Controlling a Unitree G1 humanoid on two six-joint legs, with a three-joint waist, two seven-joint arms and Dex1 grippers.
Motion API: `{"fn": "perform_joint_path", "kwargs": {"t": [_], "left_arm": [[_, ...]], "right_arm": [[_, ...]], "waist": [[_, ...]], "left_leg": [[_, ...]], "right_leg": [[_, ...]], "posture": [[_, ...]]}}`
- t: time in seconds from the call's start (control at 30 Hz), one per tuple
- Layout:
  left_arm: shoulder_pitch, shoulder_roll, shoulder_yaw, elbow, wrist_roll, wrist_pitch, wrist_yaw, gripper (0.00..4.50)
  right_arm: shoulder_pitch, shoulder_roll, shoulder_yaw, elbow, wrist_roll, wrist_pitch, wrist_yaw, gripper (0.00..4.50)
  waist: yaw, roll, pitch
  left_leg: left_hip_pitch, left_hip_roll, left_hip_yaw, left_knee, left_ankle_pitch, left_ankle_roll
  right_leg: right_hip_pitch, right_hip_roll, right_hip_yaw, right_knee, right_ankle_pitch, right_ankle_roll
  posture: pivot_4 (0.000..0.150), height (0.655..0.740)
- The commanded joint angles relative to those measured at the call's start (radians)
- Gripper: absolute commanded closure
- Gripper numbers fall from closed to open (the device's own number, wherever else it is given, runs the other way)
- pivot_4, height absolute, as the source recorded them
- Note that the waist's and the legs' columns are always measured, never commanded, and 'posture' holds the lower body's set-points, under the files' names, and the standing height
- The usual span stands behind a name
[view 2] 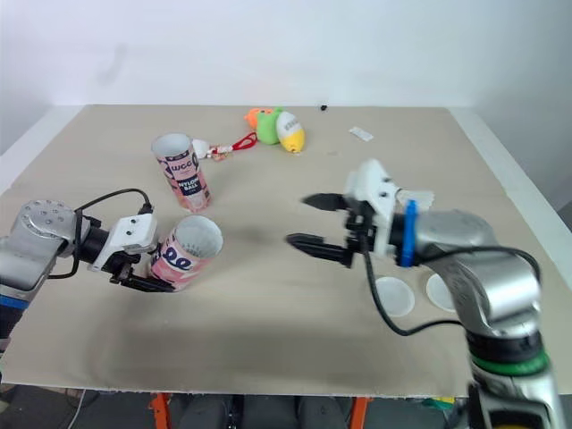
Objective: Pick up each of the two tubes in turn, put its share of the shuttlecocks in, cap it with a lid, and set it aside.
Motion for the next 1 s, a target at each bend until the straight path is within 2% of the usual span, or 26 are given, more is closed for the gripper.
{"fn": "perform_joint_path", "kwargs": {"t": [0.03,0.2,0.43,1.0], "left_arm": [[0.013,-0.019,-0.067,0.019,0.010,-0.016,-0.022,1.51],[-0.041,-0.053,-0.098,0.086,0.030,-0.056,-0.042,1.51],[-0.067,-0.085,-0.114,0.124,0.044,-0.084,-0.052,1.51],[-0.029,-0.066,-0.085,0.082,0.042,-0.061,-0.047,1.51]], "right_arm": [[0.172,-0.035,-0.190,-0.115,-0.033,0.010,-0.065,0.55],[0.384,-0.039,-0.338,-0.148,-0.066,0.017,-0.096,0.55],[0.419,0.015,-0.312,-0.067,-0.092,0.028,-0.187,0.55],[0.175,0.091,-0.042,0.265,-0.229,-0.049,-0.338,0.55]], "waist": [[0.004,0.001,-0.001],[0.003,0.002,-0.001],[0.009,0.003,-0.002],[0.009,0.005,-0.003]], "left_leg": [[-0.001,-0.001,0.000,0.000,0.000,0.000],[0.007,-0.001,0.002,0.000,0.000,0.002],[0.009,0.000,0.006,0.001,0.000,0.002],[0.007,-0.003,0.006,0.001,0.000,0.003]], "right_leg": [[0.000,-0.001,0.000,0.000,0.000,0.001],[0.007,0.000,0.003,-0.001,-0.001,-0.001],[0.012,-0.001,0.005,-0.002,-0.003,-0.001],[0.014,-0.005,0.005,-0.003,-0.007,0.004]], "posture": [[0.150,0.7323],[0.150,0.7323],[0.150,0.7323],[0.150,0.7323]]}}
